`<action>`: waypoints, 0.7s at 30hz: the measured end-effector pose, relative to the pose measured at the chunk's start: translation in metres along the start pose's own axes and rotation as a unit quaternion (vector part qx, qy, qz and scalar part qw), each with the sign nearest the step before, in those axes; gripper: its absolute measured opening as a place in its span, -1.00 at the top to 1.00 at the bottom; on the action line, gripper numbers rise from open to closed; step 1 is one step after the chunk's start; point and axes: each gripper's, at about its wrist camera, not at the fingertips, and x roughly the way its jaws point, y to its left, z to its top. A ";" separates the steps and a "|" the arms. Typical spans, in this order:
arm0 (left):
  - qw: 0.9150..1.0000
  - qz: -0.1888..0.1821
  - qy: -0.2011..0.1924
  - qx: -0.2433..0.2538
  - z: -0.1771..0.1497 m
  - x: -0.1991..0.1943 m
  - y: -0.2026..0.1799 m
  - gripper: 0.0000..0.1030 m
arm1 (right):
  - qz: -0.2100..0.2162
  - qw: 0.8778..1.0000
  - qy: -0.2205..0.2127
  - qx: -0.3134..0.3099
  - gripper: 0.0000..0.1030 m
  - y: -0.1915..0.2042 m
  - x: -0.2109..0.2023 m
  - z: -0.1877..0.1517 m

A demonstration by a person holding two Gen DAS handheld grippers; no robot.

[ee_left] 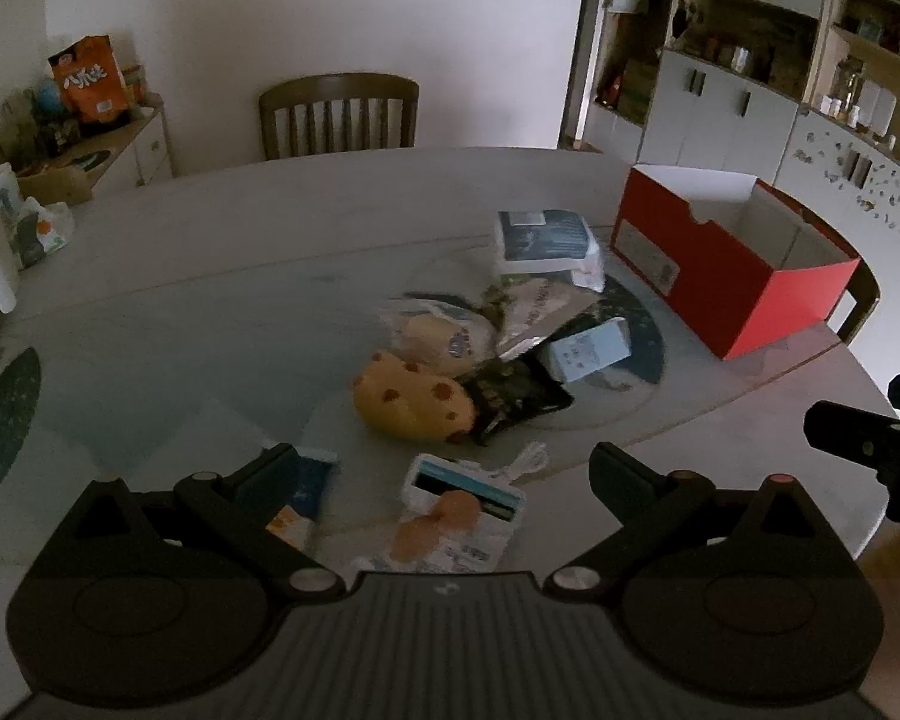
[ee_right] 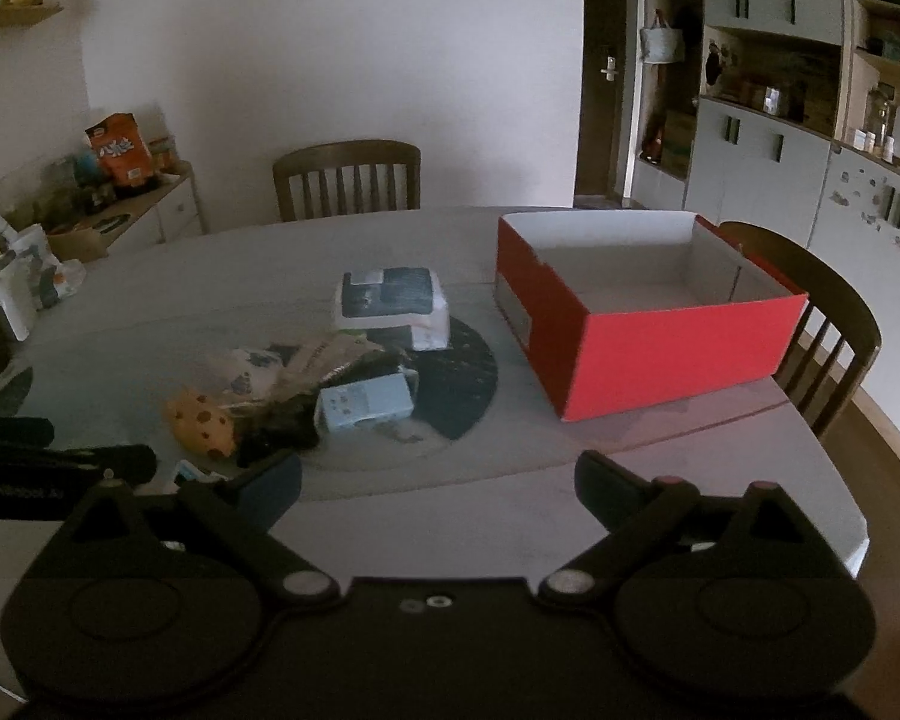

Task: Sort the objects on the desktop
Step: 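Reach left tool to dark blue packet while right tool reaches light blue box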

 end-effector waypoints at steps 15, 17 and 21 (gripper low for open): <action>0.999 -0.026 0.021 -0.002 0.003 0.024 0.053 -0.99 | -0.013 1.000 0.009 0.008 -0.87 0.031 0.029 0.012; 0.999 -0.025 0.024 -0.004 0.003 0.030 0.060 -0.99 | -0.017 1.000 0.011 0.007 -0.87 0.034 0.035 0.012; 0.999 -0.023 0.030 -0.009 -0.001 0.038 0.071 -0.99 | -0.020 1.000 0.017 -0.002 -0.87 0.038 0.049 0.015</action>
